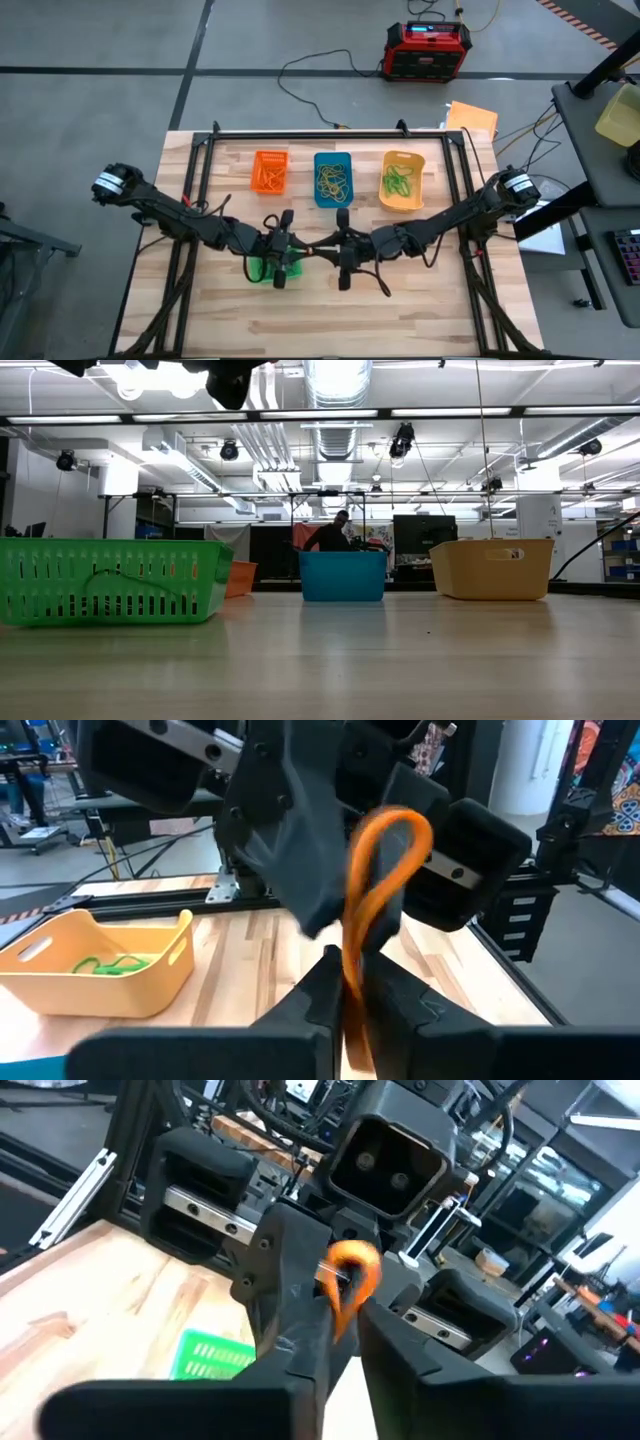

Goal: Sort rubber bands into baskets
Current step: Put the orange rubberband into the orange bin

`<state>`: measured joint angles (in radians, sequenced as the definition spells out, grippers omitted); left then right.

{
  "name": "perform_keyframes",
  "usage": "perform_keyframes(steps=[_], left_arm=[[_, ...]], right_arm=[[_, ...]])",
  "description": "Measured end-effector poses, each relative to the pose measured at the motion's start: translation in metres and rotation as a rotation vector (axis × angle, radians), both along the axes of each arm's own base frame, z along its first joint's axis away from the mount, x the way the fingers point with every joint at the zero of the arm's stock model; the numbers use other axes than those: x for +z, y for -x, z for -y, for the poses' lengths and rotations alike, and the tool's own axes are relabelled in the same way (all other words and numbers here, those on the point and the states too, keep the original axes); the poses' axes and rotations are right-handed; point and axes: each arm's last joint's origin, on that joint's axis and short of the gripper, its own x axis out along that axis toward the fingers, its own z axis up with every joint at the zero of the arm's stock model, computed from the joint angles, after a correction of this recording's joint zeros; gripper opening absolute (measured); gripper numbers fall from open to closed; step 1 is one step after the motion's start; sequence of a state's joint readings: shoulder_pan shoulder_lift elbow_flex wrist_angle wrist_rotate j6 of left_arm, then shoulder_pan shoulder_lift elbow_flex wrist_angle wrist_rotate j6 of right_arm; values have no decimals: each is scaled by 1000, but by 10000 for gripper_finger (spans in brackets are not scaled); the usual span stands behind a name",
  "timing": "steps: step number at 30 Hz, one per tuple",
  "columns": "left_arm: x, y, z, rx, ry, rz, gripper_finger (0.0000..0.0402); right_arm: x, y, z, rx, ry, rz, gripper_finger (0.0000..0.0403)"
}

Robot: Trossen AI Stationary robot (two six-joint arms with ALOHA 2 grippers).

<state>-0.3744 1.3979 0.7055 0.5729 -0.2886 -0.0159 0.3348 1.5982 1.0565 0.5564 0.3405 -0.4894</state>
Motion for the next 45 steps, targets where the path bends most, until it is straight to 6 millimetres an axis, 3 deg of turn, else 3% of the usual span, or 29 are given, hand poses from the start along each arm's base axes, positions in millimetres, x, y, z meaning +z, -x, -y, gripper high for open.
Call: perform_keyframes(steps=[7, 13, 17, 21, 26, 30, 35, 45], left_arm=[[1, 3, -4, 39, -16, -34, 2], [3, 16, -31, 278, -78, -169, 0], [3, 33, -76, 528, -117, -331, 0], [-1, 51, -141, 764, -15, -466, 0], [-15, 75, -221, 733, 298, -557, 0], [-32, 92, -260, 751, 413, -611, 0], [-46, 96, -269, 747, 429, -685, 0], [-48, 93, -267, 760, 409, -701, 14]], right_arm=[[2, 0, 7, -77, -72, 4, 114], [10, 11, 19, -366, -52, -28, 167], [15, 22, 29, -489, -84, -79, 186], [12, 25, 38, -527, -119, -123, 192], [4, 24, 48, -568, -149, -150, 189], [-4, 25, 55, -592, -173, -164, 190], [-8, 25, 61, -612, -184, -169, 188], [-10, 25, 69, -639, -199, -181, 187]])
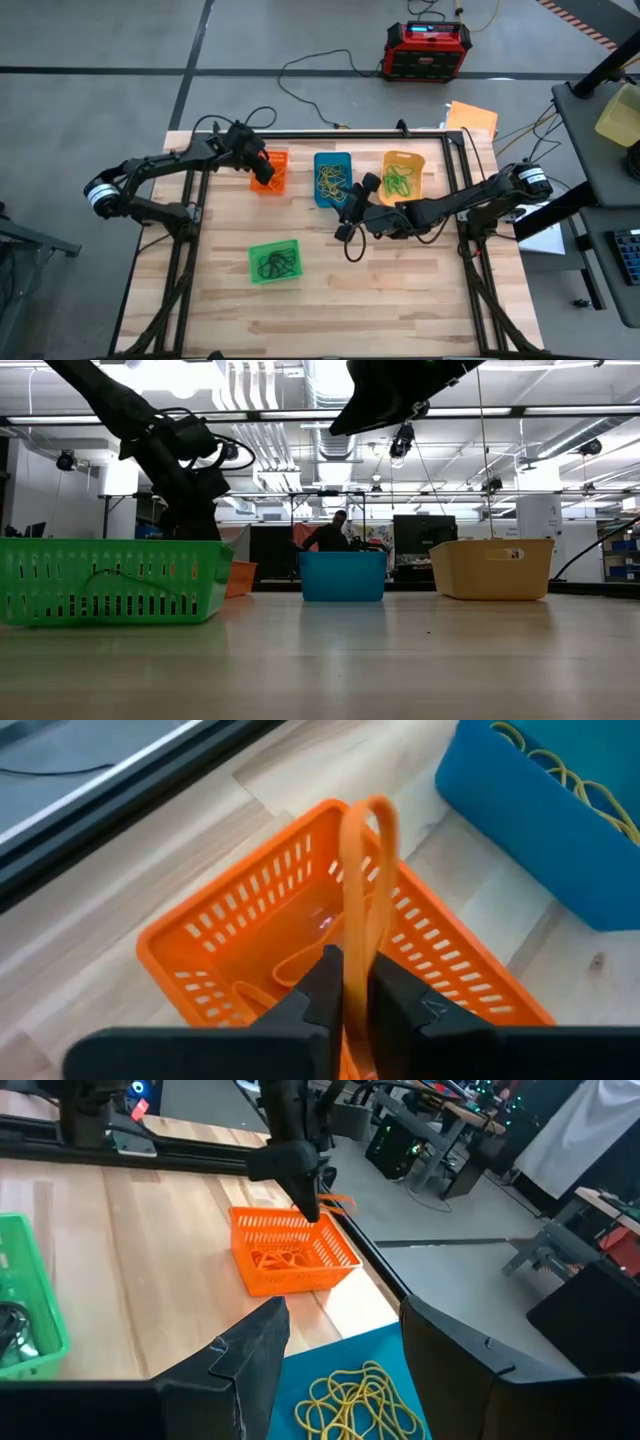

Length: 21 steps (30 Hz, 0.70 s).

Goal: Sort rubber bands into baskets
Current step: Put the orange rubberband into the orange bin, then return to Home Position

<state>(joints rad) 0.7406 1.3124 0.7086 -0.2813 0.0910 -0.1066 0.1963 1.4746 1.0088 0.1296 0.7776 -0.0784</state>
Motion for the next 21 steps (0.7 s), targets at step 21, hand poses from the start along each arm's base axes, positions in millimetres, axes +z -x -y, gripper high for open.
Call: perform_keyframes(steps=[21], left_arm=[[79, 27, 120, -514, -377, 585, 119]], right_arm=[[-12, 44, 11, 203, 21, 52, 187]])
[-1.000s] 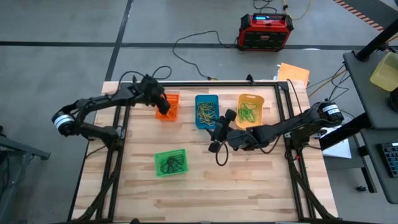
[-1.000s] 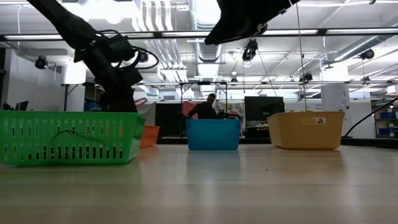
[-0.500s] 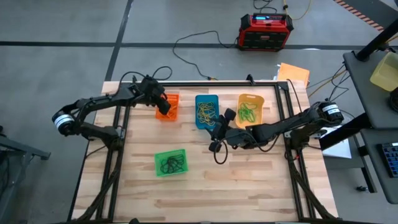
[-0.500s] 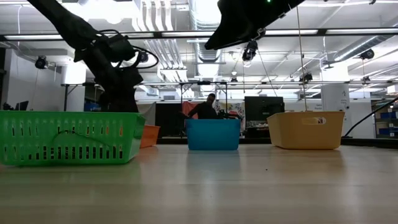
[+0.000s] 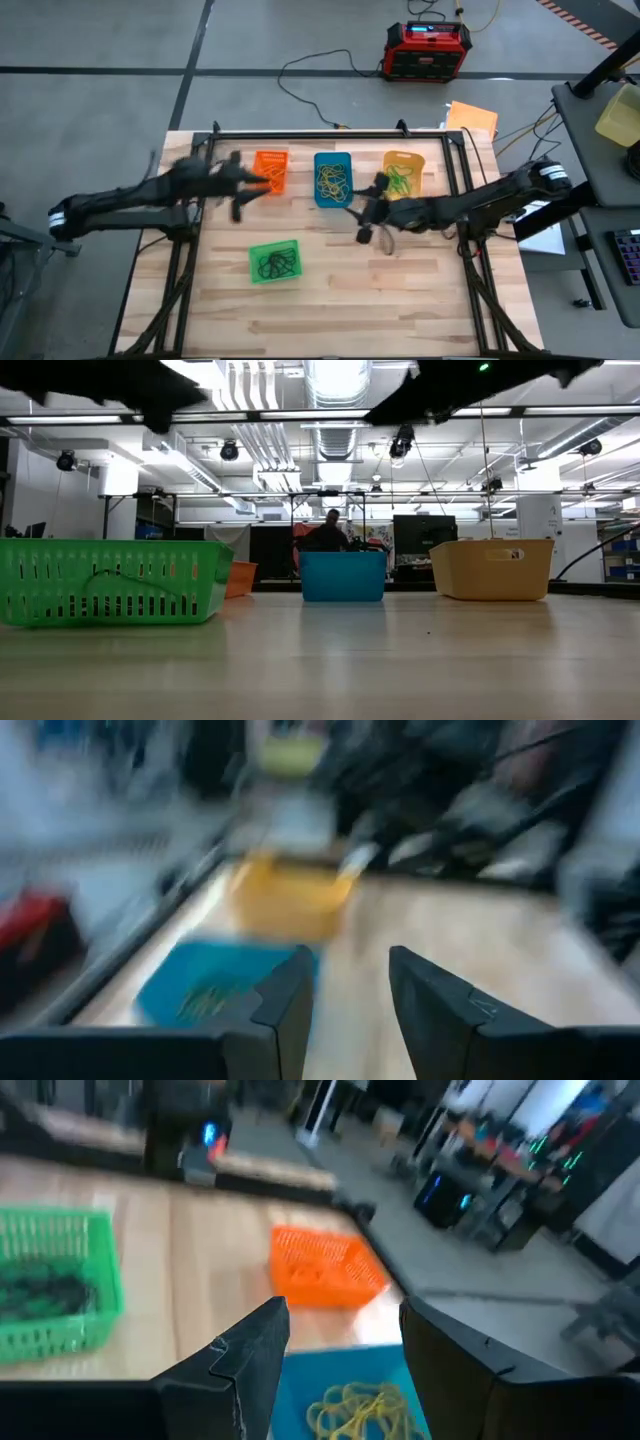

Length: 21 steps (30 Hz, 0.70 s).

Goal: Sort rubber bands into baskets
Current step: Return to Home Position

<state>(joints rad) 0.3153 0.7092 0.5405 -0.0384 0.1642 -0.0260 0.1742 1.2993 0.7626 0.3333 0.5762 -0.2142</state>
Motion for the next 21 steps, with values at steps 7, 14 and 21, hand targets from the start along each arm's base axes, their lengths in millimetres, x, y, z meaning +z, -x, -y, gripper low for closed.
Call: perform_keyframes(steps=[7, 14, 21], left_arm=[[-3, 66, 44, 15, -127, 365, 115], [-22, 90, 46, 19, -175, 454, 95], [-39, 80, 48, -9, -181, 389, 79]], right_arm=[[14, 62, 14, 91, 12, 218, 187], [18, 121, 22, 119, -8, 384, 187], [10, 180, 29, 179, -47, 632, 187]])
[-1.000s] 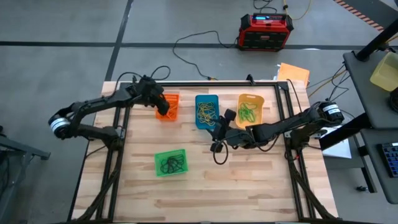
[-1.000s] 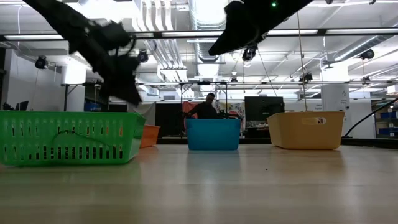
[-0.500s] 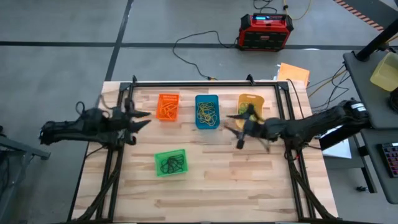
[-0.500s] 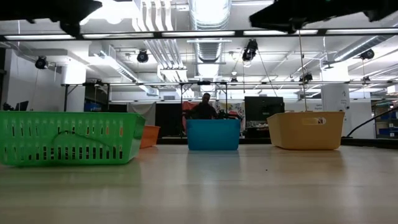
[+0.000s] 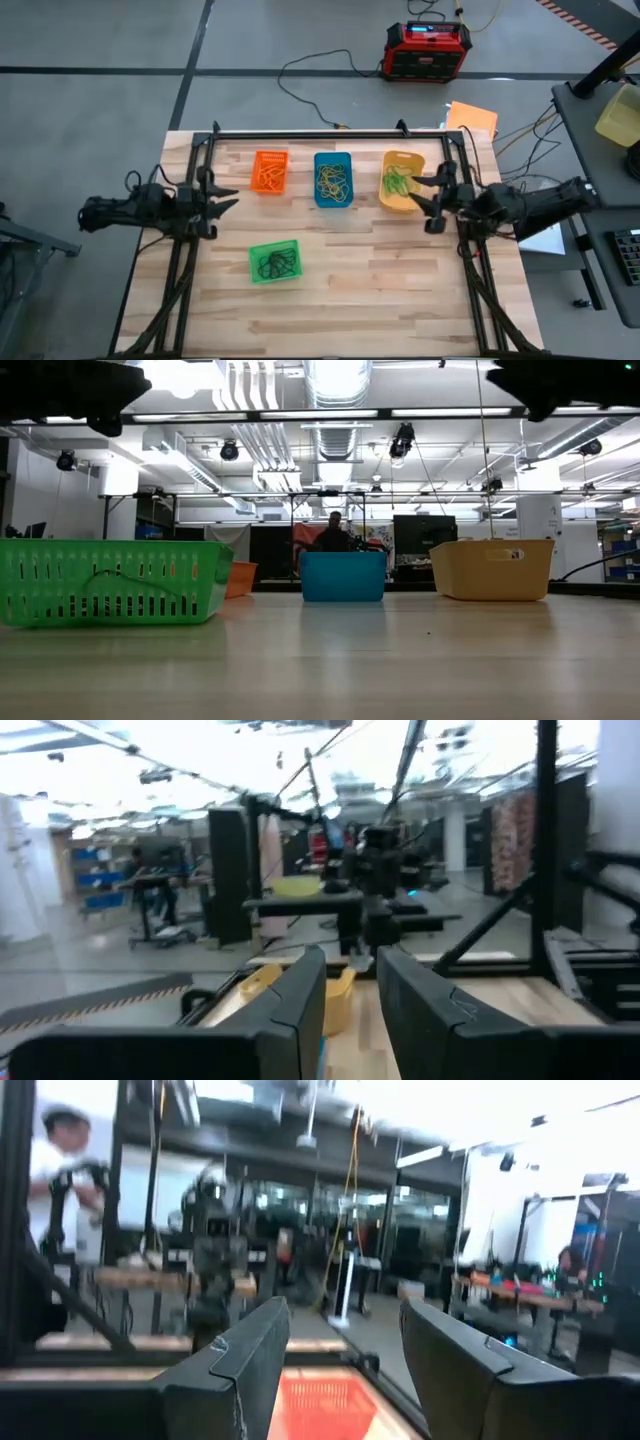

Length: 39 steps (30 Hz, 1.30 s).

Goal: Sort rubber bands into baskets
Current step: Return to Home Position

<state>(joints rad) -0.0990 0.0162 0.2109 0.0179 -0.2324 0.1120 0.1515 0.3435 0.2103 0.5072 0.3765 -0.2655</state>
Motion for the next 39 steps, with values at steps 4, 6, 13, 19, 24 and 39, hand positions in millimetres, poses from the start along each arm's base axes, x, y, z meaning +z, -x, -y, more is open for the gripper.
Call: perform_keyframes(steps=[4, 6, 13, 19, 24, 39], left_arm=[[-17, -6, 2, -32, -36, 6, 78], [-34, -12, 2, -30, -55, -22, 78], [-54, -18, 4, -58, -58, -75, 78], [-53, -18, 3, -55, -47, -91, 77], [-53, -18, 3, -54, -47, -94, 77], [-55, -21, 4, -54, -49, -125, 77]], right_arm=[[-18, 18, 2, 17, -9, 87, 179], [-30, 24, 3, 20, -10, 126, 171], [-43, 23, -2, 158, 111, 100, 137], [-43, 23, -1, 117, 125, 93, 112], [-44, 22, -1, 118, 120, 82, 102], [-45, 21, -1, 118, 121, 71, 102]])
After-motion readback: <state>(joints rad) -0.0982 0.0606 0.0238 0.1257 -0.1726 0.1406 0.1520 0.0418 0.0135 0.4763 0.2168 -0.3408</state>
